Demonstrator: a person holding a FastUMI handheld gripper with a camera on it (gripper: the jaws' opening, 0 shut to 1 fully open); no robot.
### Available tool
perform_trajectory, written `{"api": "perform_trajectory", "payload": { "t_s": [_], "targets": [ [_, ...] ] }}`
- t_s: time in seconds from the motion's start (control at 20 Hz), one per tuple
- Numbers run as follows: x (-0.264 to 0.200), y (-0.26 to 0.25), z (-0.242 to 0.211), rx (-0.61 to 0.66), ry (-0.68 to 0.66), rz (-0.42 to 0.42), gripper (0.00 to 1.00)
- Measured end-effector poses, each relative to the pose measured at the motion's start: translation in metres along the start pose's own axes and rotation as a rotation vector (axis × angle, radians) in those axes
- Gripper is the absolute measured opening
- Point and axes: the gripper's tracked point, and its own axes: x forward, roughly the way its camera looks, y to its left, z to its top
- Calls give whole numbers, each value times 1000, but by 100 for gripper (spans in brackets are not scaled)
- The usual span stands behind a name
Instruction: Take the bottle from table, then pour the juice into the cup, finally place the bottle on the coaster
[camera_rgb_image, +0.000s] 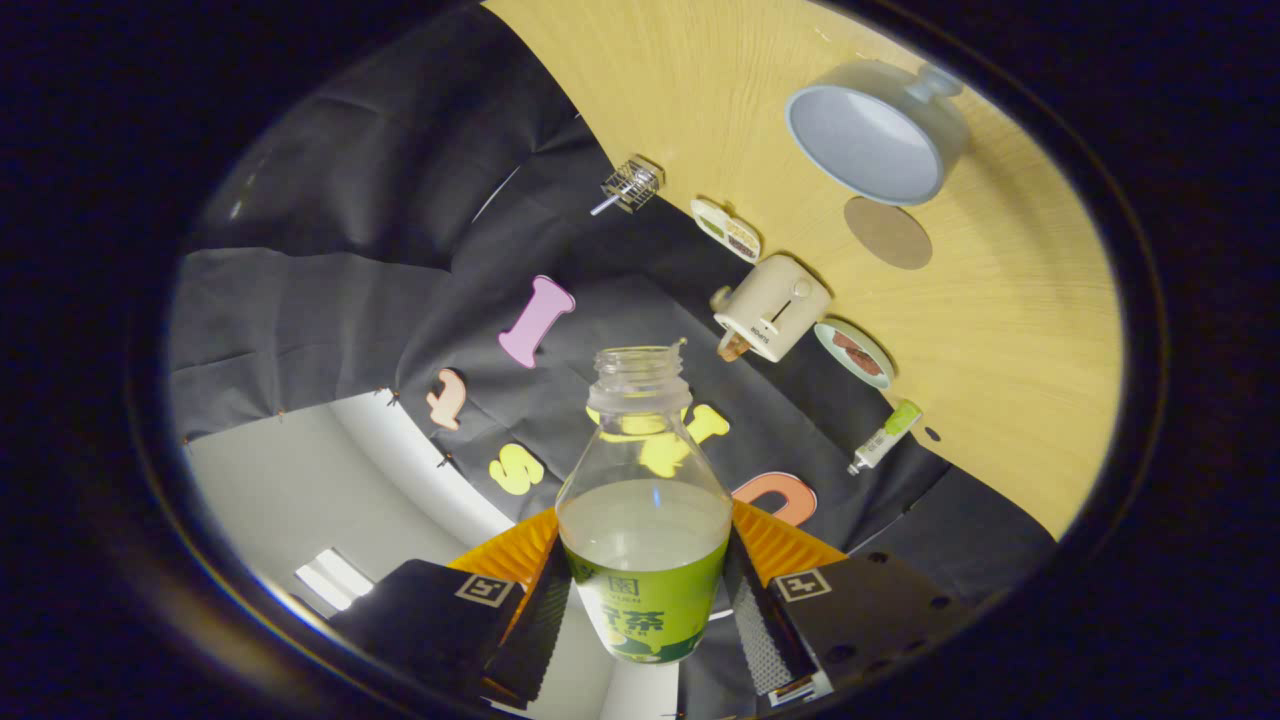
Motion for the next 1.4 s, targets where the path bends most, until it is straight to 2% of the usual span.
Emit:
{"api": "perform_trajectory", "payload": {
  "t_s": [0.15,0.25,0.4,0.6,0.7,0.9,0.95,1.2,1.3,1.4],
  "targets": [
    [-1,-3,1,-9,-3,-17,79],
    [0,-17,2,-78,-12,-78,79],
    [-6,-58,7,-359,6,-296,79],
    [-20,-79,19,-684,16,-420,79],
    [-28,-87,33,-877,17,-512,79],
    [-32,-85,47,-1205,32,-629,80],
    [-29,-83,50,-1263,26,-643,80],
    [-6,-60,46,-1560,23,-593,80],
    [1,-59,52,-1708,31,-609,80],
    [13,-57,57,-1855,45,-585,80]
  ]
}}
